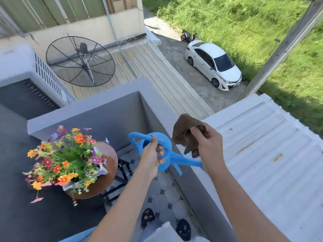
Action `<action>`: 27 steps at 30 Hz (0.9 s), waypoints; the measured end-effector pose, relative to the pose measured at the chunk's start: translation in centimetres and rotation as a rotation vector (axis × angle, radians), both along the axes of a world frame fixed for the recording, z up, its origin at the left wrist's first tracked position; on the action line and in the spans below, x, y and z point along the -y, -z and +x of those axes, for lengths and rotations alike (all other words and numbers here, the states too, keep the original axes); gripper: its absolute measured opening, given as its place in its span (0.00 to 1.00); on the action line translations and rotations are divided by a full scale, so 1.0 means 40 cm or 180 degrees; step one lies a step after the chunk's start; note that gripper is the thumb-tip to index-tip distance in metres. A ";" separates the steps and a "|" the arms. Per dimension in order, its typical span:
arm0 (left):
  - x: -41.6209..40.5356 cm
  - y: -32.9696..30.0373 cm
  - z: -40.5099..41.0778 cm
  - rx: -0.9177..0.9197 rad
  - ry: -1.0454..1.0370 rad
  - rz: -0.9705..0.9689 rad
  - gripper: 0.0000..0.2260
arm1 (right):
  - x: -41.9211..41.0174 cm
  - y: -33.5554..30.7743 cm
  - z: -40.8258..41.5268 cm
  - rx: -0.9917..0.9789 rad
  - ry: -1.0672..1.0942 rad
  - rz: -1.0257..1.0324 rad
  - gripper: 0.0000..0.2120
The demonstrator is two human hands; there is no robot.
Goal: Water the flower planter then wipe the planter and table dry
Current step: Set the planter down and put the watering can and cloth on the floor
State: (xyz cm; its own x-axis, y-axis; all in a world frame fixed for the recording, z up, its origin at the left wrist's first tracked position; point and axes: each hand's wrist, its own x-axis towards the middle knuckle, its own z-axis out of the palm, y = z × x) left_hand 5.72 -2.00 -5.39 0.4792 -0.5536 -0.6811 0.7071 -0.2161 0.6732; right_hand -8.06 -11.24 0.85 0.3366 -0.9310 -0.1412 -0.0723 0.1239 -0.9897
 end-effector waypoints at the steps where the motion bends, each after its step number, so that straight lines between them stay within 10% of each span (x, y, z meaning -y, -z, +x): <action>1: -0.017 0.014 0.036 0.0093 0.0087 0.0070 0.16 | -0.016 0.016 0.033 -0.0030 -0.0044 0.0025 0.04; 8: -0.064 0.251 0.218 0.0421 0.0597 0.0637 0.18 | -0.107 0.231 0.207 -0.0303 -0.0265 0.0020 0.08; 27: 0.058 1.623 0.306 0.0752 0.0736 0.1670 0.21 | -0.050 1.566 0.346 -0.0667 -0.0064 0.0850 0.07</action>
